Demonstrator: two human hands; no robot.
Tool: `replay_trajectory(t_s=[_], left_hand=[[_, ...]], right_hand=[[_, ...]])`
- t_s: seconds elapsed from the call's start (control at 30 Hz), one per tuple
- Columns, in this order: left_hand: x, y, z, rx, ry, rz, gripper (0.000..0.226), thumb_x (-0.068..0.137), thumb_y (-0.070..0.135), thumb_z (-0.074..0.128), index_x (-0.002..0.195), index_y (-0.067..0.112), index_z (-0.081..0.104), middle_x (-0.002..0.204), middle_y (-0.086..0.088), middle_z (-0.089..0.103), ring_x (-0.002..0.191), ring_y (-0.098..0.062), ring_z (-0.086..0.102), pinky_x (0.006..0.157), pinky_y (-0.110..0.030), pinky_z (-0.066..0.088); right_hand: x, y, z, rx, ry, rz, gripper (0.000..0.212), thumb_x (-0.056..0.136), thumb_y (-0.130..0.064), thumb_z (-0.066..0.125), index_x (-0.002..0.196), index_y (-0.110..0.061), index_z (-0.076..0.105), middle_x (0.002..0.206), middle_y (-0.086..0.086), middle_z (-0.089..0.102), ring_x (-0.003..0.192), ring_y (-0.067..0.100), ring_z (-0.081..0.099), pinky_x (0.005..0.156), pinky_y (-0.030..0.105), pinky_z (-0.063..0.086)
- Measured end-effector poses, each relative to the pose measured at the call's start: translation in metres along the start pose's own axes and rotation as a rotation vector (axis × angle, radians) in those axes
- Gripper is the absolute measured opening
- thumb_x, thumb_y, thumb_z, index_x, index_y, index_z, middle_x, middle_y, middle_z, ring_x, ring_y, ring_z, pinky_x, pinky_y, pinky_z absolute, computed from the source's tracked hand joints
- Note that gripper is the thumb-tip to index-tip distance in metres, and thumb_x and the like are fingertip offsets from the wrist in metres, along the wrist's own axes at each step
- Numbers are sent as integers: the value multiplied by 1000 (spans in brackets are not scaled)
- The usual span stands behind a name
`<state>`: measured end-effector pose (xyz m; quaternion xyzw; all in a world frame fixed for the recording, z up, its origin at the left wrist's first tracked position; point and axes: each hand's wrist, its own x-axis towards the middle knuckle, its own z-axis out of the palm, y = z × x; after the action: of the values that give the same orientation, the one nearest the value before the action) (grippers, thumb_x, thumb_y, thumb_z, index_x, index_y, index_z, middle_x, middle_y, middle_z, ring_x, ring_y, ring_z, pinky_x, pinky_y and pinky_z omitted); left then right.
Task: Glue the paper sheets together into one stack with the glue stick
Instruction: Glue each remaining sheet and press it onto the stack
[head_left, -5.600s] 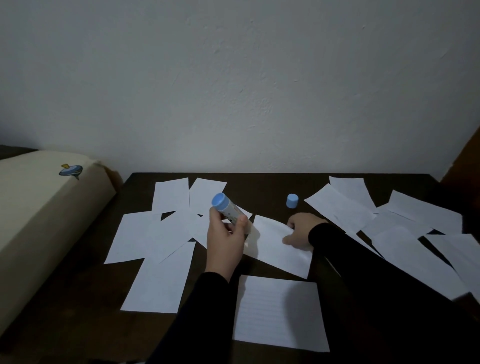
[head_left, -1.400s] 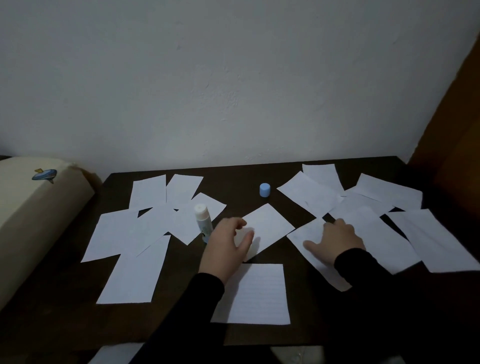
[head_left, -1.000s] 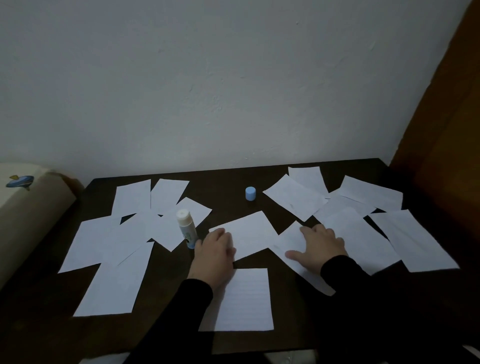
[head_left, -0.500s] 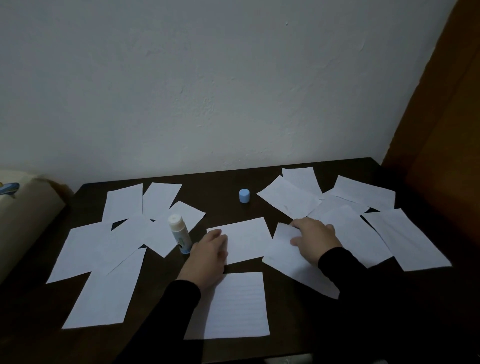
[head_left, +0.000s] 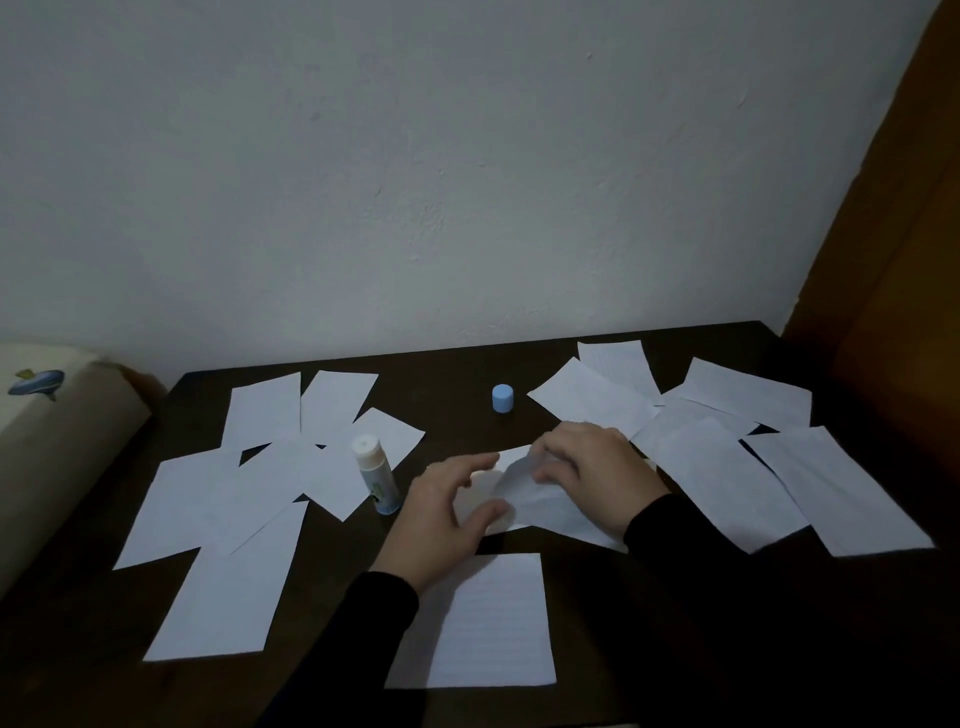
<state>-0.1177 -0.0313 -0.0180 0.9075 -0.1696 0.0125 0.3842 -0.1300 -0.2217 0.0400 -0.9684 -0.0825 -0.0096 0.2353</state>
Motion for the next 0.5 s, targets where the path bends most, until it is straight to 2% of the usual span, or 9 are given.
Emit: replay_trajectory(t_s=[0.07, 0.13, 0.23, 0.3, 0.37, 0.4, 0.43, 0.5], left_hand=[[-2, 5, -2, -87, 18, -23, 21, 89, 31, 66, 103, 45, 60, 90, 23, 62, 86, 2, 55, 74, -15, 45], [-2, 8, -5, -171, 91, -78, 8, 89, 27, 65, 91, 35, 66, 80, 12, 64, 77, -5, 58, 69, -21, 49], [-1, 7, -11, -321, 175, -257, 10, 89, 26, 65, 97, 32, 64, 85, 12, 64, 82, -2, 59, 69, -15, 47], [-1, 4, -13, -385, 207, -345, 16, 90, 26, 65, 105, 30, 63, 92, 14, 65, 87, 0, 59, 68, -12, 44], [-2, 1, -13, -398, 224, -392, 21, 90, 28, 65, 110, 29, 61, 95, 13, 66, 90, -2, 60, 70, -13, 44], [-2, -1, -13, -394, 231, -406, 22, 90, 28, 65, 112, 27, 61, 95, 11, 66, 90, -4, 60, 72, -14, 45], [-2, -3, -12, -381, 237, -417, 23, 90, 28, 64, 113, 25, 61, 94, 10, 66, 89, -5, 60, 74, -16, 46], [-3, -6, -11, -311, 251, -426, 25, 92, 30, 61, 116, 23, 61, 88, 8, 64, 83, -6, 59, 73, -17, 47]], right_hand=[[1, -2, 5, 2, 6, -74, 13, 96, -29, 55, 106, -28, 63, 110, -10, 59, 104, 9, 50, 103, 35, 32], [4, 1, 8, -27, 78, -82, 20, 94, -38, 56, 113, -32, 59, 115, -12, 57, 108, 8, 46, 104, 36, 31], [12, 15, 11, -85, 228, 97, 56, 86, -54, 60, 136, -38, 40, 138, -6, 41, 127, 15, 37, 108, 39, 28], [17, 27, 14, 31, 225, 280, 73, 83, -56, 65, 144, -35, 29, 146, -1, 35, 133, 20, 34, 110, 43, 31], [20, 36, 20, 260, 111, 419, 72, 84, -50, 67, 143, -28, 34, 139, 2, 47, 124, 20, 45, 107, 41, 40], [21, 38, 24, 377, 36, 463, 65, 86, -47, 66, 141, -23, 40, 128, 1, 55, 115, 17, 51, 102, 36, 43], [22, 39, 27, 444, -18, 485, 56, 88, -44, 64, 136, -19, 48, 116, -1, 59, 105, 14, 53, 95, 30, 44], [24, 40, 34, 441, -16, 482, 39, 91, -37, 63, 124, -15, 59, 96, -6, 59, 92, 9, 52, 85, 24, 41]])
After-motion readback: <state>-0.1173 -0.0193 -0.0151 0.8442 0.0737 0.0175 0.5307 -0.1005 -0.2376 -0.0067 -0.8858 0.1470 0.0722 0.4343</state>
